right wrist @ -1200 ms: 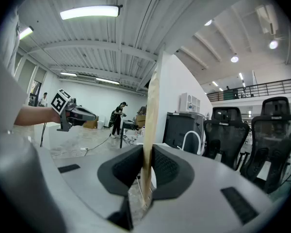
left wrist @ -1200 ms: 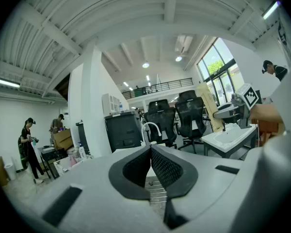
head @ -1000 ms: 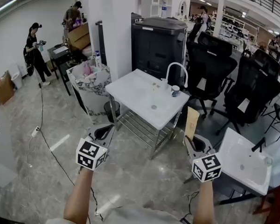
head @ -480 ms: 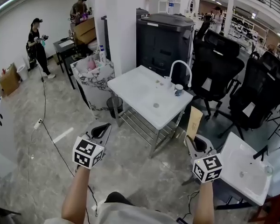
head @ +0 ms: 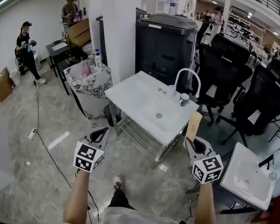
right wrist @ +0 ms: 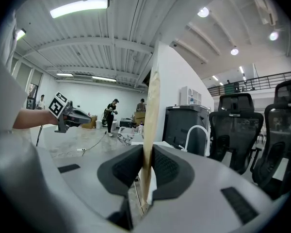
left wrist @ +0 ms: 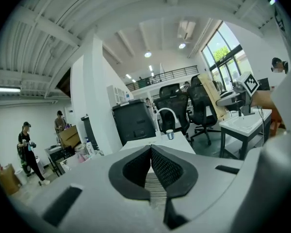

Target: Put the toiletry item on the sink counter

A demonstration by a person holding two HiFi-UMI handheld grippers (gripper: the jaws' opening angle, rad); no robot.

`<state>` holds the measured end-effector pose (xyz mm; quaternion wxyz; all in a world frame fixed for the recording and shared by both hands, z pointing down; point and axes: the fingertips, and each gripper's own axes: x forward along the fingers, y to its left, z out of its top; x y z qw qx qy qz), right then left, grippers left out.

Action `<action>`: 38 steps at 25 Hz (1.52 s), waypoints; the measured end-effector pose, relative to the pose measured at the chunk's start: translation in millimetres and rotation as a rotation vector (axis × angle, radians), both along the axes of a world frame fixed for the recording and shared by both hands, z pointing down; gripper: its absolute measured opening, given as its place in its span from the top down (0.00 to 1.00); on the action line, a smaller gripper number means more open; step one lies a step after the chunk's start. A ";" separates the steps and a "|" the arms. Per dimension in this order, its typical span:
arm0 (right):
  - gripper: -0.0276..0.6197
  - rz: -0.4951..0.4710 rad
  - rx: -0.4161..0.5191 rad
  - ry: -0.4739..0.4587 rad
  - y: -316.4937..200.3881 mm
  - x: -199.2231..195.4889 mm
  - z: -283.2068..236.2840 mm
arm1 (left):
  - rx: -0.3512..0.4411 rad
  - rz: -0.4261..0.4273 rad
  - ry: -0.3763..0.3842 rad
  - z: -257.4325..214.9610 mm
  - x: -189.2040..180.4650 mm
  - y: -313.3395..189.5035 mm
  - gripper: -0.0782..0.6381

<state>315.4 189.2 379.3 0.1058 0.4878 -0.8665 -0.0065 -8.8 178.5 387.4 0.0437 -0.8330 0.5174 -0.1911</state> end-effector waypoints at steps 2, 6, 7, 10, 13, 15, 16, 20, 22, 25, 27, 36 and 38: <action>0.88 0.023 -0.001 -0.002 -32.1 -19.2 -3.8 | 0.008 0.021 0.001 -4.3 -17.6 -39.6 0.88; 0.88 0.056 -0.003 -0.010 -91.8 -63.0 -17.9 | 0.013 0.068 -0.021 -12.4 -51.8 -111.5 0.88; 0.88 0.062 -0.001 -0.008 -107.3 -73.7 -21.5 | 0.014 0.078 -0.021 -14.9 -60.3 -129.3 0.88; 0.88 0.081 -0.007 0.001 -151.4 -100.8 -26.2 | 0.009 0.103 -0.009 -17.4 -81.2 -178.9 0.88; 0.88 0.101 -0.021 0.015 -188.6 -120.3 -23.9 | -0.004 0.127 0.005 -13.2 -97.3 -221.5 0.88; 0.88 0.116 -0.025 0.025 -212.2 -130.8 -22.4 | -0.010 0.142 0.015 -10.2 -106.4 -247.7 0.88; 0.88 0.122 -0.028 0.029 -223.7 -136.2 -21.5 | -0.013 0.149 0.020 -8.8 -111.1 -260.1 0.88; 0.88 0.142 -0.044 0.048 -262.7 -154.4 -14.1 | -0.035 0.170 0.035 0.8 -126.0 -303.4 0.88; 0.88 0.154 -0.052 0.052 -277.9 -159.2 -9.5 | -0.045 0.182 0.040 5.8 -129.1 -321.6 0.88; 0.88 0.172 -0.067 0.061 -296.8 -164.4 -3.2 | -0.060 0.202 0.045 13.3 -132.5 -342.5 0.88; 0.88 0.180 -0.077 0.068 -308.3 -166.7 0.8 | -0.073 0.210 0.048 19.7 -135.0 -353.1 0.88; 0.88 0.154 -0.140 0.120 -361.5 -178.4 28.5 | -0.144 0.193 0.073 54.0 -142.5 -394.8 0.88; 0.88 0.143 -0.152 0.144 -378.8 -176.2 34.8 | -0.149 0.193 0.079 58.5 -136.9 -407.1 0.88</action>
